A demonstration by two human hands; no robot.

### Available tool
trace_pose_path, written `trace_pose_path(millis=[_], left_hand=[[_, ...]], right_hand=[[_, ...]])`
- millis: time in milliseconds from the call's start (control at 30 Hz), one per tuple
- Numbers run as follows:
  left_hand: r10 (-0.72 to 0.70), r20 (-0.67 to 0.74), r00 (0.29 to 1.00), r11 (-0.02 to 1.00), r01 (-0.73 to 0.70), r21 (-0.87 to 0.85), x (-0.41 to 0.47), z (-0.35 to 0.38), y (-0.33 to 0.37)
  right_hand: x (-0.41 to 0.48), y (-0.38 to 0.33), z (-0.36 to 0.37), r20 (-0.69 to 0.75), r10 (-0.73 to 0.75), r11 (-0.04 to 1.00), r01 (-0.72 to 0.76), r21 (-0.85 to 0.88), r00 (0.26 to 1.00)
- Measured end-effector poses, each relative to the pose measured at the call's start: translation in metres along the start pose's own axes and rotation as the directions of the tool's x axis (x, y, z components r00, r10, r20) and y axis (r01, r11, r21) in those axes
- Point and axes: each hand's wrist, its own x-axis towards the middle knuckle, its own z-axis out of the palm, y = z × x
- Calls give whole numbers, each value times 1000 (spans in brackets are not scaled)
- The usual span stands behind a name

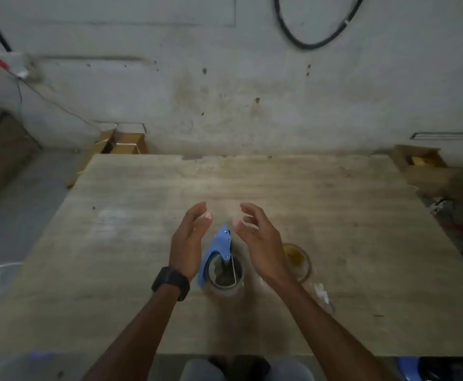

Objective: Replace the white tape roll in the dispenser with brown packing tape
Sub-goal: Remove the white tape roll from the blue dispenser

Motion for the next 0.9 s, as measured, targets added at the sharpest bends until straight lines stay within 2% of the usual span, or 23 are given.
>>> trace_pose_path(millis=[100,300,433,567,800,900], left_hand=[[68,-11,998,998,-69,-6,2,-6,-40],[174,-36,984,978,-177,-110,-13,-2,-108],[221,-58,974,956,-228,-186,-24,5,-115],[212,-67,975,952,-222,-209,-40,9,-112],[184,-19,983,980,-185,-72,-51,12,-118],[193,-38,980,980,-195,-45,-56,11,-117]], right_hand=[[-6,40,13,-45,-105,991,101,-92,993],[-32,106,33,-79,-196,980,192,-52,977],[-41,116,39,14,-205,977,206,-49,979],[-52,117,46,-7,-201,978,200,-52,980],[-77,120,46,-6,-258,951,253,-179,966],[-81,123,46,-46,-306,944,297,-144,951]])
